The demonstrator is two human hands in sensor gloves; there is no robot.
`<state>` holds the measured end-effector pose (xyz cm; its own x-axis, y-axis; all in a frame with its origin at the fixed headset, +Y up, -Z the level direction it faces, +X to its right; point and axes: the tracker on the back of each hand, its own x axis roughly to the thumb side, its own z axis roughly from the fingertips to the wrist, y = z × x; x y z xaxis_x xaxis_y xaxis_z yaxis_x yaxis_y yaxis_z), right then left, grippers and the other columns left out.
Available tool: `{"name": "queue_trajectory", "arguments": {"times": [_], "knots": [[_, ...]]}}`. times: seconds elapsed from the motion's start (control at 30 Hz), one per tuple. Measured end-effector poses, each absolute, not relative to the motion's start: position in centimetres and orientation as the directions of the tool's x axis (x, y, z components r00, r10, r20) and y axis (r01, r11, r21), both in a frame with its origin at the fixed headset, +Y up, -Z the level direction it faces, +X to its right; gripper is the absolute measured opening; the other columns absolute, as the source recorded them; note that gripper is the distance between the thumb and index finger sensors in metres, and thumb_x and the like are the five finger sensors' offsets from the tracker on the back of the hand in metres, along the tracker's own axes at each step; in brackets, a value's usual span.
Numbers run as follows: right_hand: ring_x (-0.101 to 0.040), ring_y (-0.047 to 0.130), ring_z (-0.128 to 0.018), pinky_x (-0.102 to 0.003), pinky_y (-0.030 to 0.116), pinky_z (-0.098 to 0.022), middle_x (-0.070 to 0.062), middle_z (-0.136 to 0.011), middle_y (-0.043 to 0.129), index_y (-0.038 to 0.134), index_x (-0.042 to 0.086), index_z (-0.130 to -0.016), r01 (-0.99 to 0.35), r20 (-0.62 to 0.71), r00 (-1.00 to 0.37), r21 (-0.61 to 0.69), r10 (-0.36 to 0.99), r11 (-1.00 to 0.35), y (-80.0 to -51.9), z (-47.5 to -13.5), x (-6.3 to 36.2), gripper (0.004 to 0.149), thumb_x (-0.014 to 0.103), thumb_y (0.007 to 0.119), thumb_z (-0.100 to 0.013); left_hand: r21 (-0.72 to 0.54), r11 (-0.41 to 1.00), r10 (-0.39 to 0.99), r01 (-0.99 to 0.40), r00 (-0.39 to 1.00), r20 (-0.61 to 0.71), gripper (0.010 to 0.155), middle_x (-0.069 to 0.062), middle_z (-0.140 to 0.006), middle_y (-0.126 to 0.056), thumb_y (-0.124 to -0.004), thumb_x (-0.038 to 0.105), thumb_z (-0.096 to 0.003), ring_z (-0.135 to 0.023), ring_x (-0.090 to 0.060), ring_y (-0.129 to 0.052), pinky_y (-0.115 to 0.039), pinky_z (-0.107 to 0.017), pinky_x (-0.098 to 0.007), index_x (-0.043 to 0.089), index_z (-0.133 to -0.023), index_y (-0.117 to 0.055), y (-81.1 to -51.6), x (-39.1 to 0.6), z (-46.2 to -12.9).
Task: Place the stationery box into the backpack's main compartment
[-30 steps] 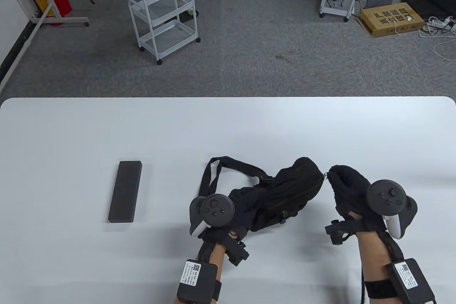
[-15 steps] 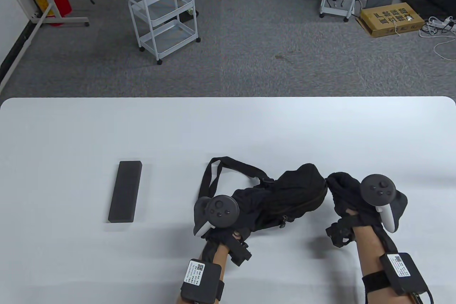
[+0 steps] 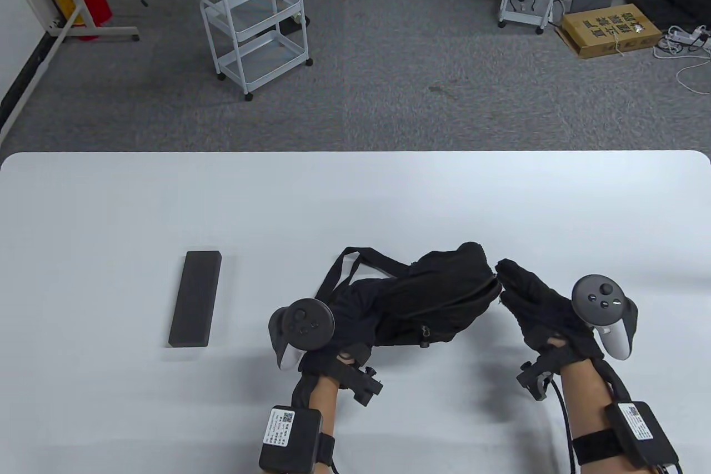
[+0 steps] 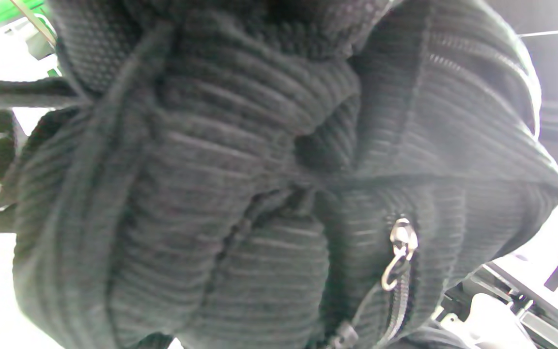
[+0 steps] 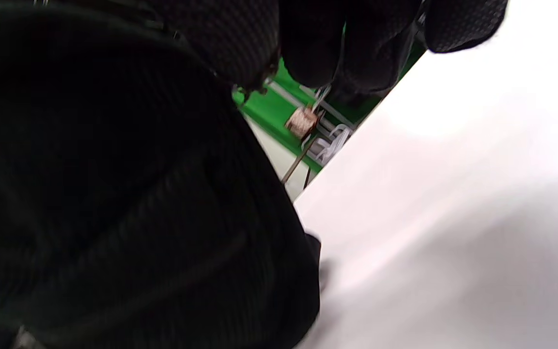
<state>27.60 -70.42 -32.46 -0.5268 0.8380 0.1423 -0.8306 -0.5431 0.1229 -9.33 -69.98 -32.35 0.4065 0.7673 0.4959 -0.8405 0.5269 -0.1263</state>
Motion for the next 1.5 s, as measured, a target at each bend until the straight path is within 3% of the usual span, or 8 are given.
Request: {"name": "queue_trajectory", "arguments": {"times": [0.23,0.53,0.67,0.8,0.97,1.17,1.33,1.5], "knots": [[-0.055,0.056,-0.107,-0.074,0.049,-0.074,-0.013,-0.12,0.045,0.037,0.015,-0.116,-0.814,0.17,-0.54,0.141,0.824,-0.563,-70.7,-32.4,26.4,0.075,0.034,0.077,-0.056,-0.175,0.505,0.786,-0.845,0.366,0.498,0.045,-0.007,-0.098,-0.077,-0.067,0.023,-0.0515,-0.083,-0.038,-0.077,-0.081,-0.052,-0.063,0.024,-0.096,-0.076,-69.9,-9.5,-32.5],[-0.057,0.045,-0.111,-0.075,0.044,-0.076,-0.01,-0.124,0.034,0.023,0.019,-0.116,-0.828,0.243,-0.445,0.255,0.862,-0.499,-70.2,-32.2,24.9,0.084,0.036,0.078,-0.055,-0.367,0.461,0.854,-0.808,0.292,0.43,0.046,-0.01,-0.1,-0.076,-0.066,0.023,-0.0533,-0.089,-0.044,-0.071,-0.076,-0.056,-0.069,0.021,-0.098,-0.075,-70.8,-9.0,-33.1],[-0.057,0.047,-0.111,-0.075,0.045,-0.075,-0.007,-0.123,0.043,0.036,0.02,-0.116,-0.828,0.258,-0.402,0.307,0.879,-0.469,-70.3,-32.2,24.0,0.075,0.034,0.079,-0.056,-0.418,0.445,0.876,-0.792,0.287,0.387,0.046,-0.012,-0.101,-0.074,-0.064,0.023,-0.0544,-0.09,-0.045,-0.07,-0.073,-0.057,-0.071,0.019,-0.1,-0.071,-71.4,-8.5,-33.3],[-0.048,0.063,-0.107,-0.073,0.049,-0.074,-0.004,-0.11,0.068,0.063,0.024,-0.105,-0.869,0.261,-0.359,0.257,0.896,-0.423,-70.2,-32.0,23.9,0.053,0.031,0.079,-0.055,-0.361,0.456,0.873,-0.813,0.332,0.357,0.05,-0.015,-0.104,-0.07,-0.064,0.026,-0.0555,-0.091,-0.047,-0.068,-0.071,-0.058,-0.073,0.017,-0.105,-0.065,-71.6,-9.0,-33.4],[-0.044,0.071,-0.101,-0.071,0.053,-0.074,-0.007,-0.104,0.073,0.066,0.021,-0.103,-0.895,0.295,-0.363,0.154,0.884,-0.419,-69.7,-31.4,23.7,0.05,0.028,0.077,-0.055,-0.235,0.573,0.811,-0.785,0.502,0.3,0.062,-0.024,-0.112,-0.054,-0.067,0.03,-0.0559,-0.097,-0.06,-0.048,-0.056,-0.063,-0.075,0.011,-0.113,-0.051,-71.5,-9.9,-33.3],[-0.043,0.073,-0.1,-0.07,0.055,-0.073,-0.007,-0.102,0.074,0.067,0.021,-0.103,-0.903,0.284,-0.378,0.094,0.881,-0.418,-69.7,-31.4,24.6,0.049,0.028,0.077,-0.055,0.011,0.736,0.661,-0.677,0.723,0.202,0.065,-0.025,-0.114,-0.044,-0.069,0.031,-0.0555,-0.099,-0.059,-0.036,-0.046,-0.069,-0.072,0.011,-0.114,-0.049,-70.9,-13.6,-33.4],[-0.044,0.073,-0.1,-0.07,0.055,-0.073,-0.007,-0.102,0.074,0.067,0.02,-0.103,-0.914,0.248,-0.378,0.051,0.892,-0.402,-70.1,-31.7,25.9,0.05,0.028,0.077,-0.055,0.165,0.852,0.519,-0.496,0.842,-0.149,0.082,-0.023,-0.116,-0.007,-0.07,0.036,-0.0557,-0.101,-0.055,-0.001,-0.018,-0.072,-0.072,0.017,-0.115,-0.017,-72.3,-19.3,-33.6],[-0.044,0.073,-0.099,-0.07,0.055,-0.073,-0.008,-0.102,0.074,0.067,0.02,-0.103,-0.923,0.218,-0.374,0.006,0.901,-0.385,-70.5,-31.9,27.1,0.05,0.028,0.077,-0.055,0.276,0.851,0.524,-0.446,0.748,-0.408,0.085,-0.024,-0.115,-0.002,-0.074,0.04,-0.0549,-0.1,-0.054,0.005,-0.01,-0.069,-0.073,0.015,-0.116,-0.02,-73.9,-25.2,-32.9]]}}
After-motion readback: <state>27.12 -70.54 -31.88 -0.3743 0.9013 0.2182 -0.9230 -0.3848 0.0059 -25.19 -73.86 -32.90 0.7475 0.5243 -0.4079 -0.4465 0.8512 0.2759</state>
